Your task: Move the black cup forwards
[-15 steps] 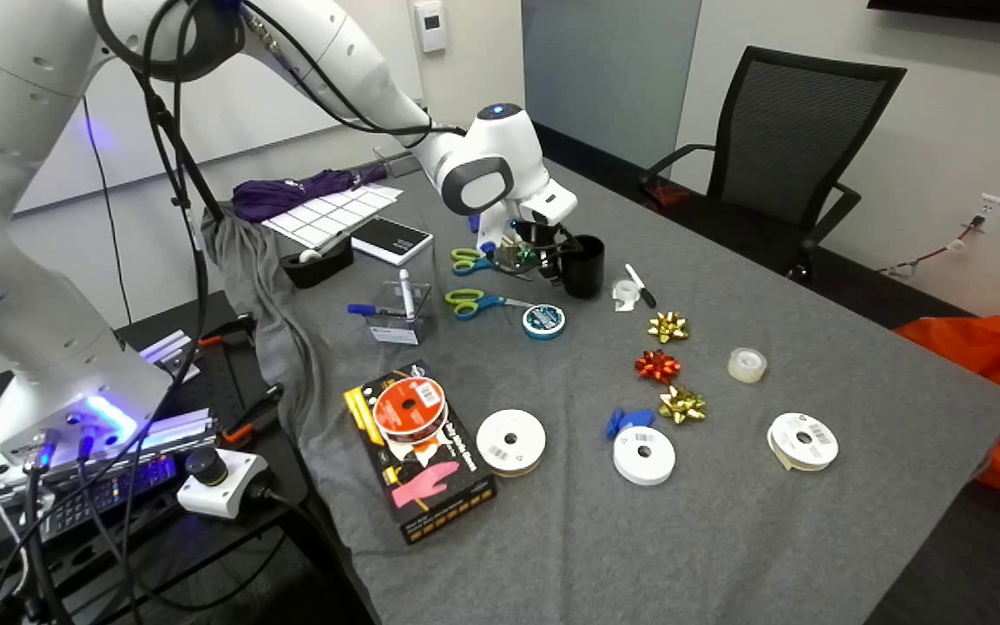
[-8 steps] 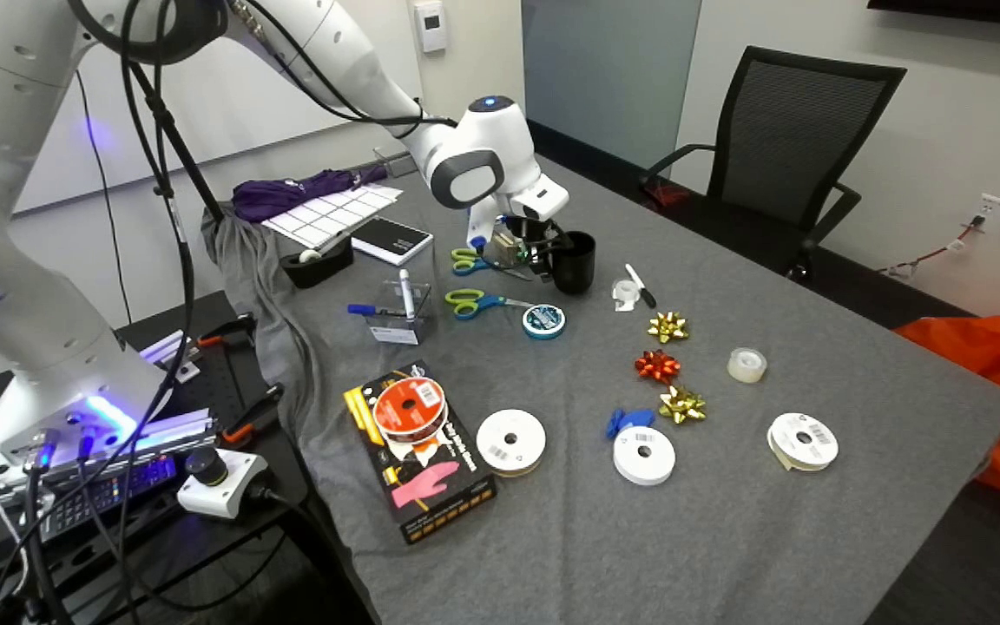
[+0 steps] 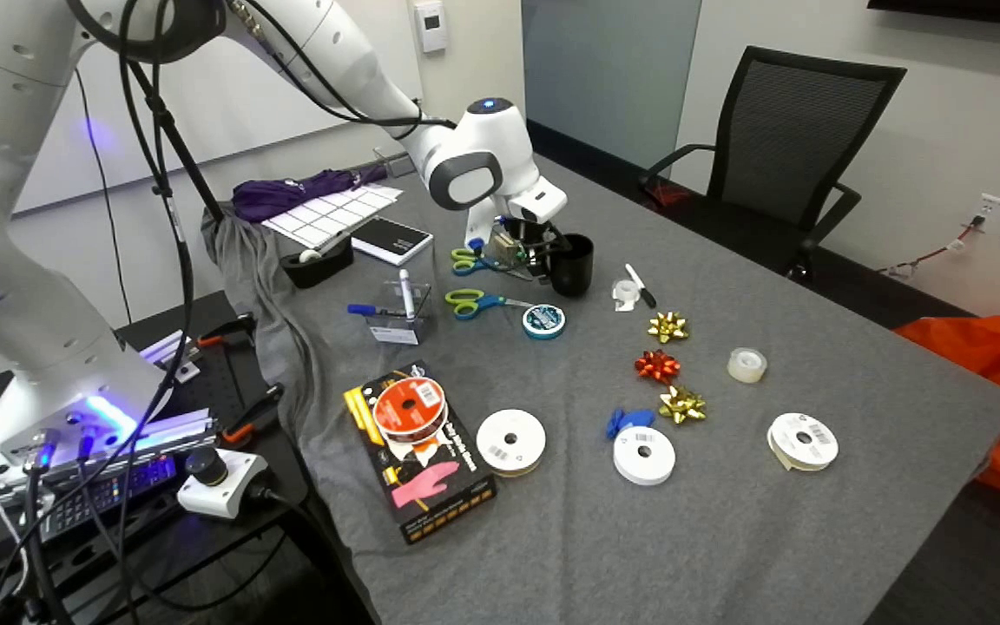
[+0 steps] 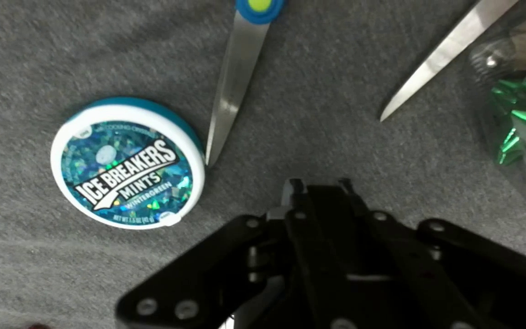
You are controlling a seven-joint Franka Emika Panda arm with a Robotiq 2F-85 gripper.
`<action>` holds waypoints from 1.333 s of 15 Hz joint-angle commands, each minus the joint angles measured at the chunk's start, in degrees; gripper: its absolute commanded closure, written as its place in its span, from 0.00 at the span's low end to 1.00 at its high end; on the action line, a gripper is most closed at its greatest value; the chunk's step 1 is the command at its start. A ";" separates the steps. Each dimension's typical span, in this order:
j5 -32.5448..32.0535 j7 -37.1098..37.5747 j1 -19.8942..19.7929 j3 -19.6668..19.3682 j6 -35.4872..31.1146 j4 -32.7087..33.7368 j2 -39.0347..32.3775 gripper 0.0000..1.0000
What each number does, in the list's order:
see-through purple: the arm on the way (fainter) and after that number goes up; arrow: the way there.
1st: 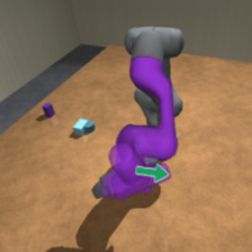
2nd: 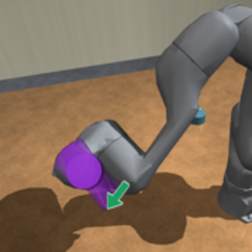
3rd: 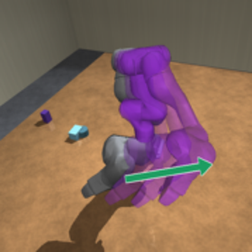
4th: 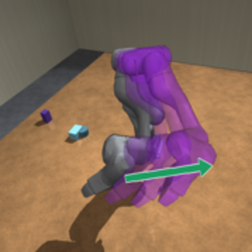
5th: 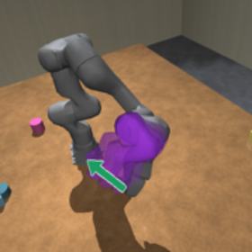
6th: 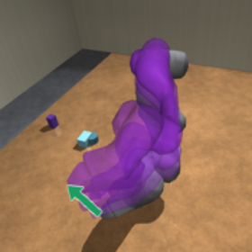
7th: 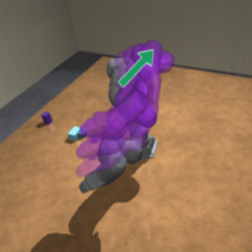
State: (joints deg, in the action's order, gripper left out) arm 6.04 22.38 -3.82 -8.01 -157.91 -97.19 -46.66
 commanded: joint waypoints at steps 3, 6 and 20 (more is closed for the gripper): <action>0.92 -0.90 0.61 -1.09 0.97 -2.02 2.50 0.49; 0.87 -0.93 0.60 -1.34 0.93 -2.28 3.12 0.28; 0.86 -2.47 -0.47 -1.35 7.42 -10.30 14.35 0.00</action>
State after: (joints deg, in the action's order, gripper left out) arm 6.01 22.36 -3.54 -10.13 -153.21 -103.10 -37.22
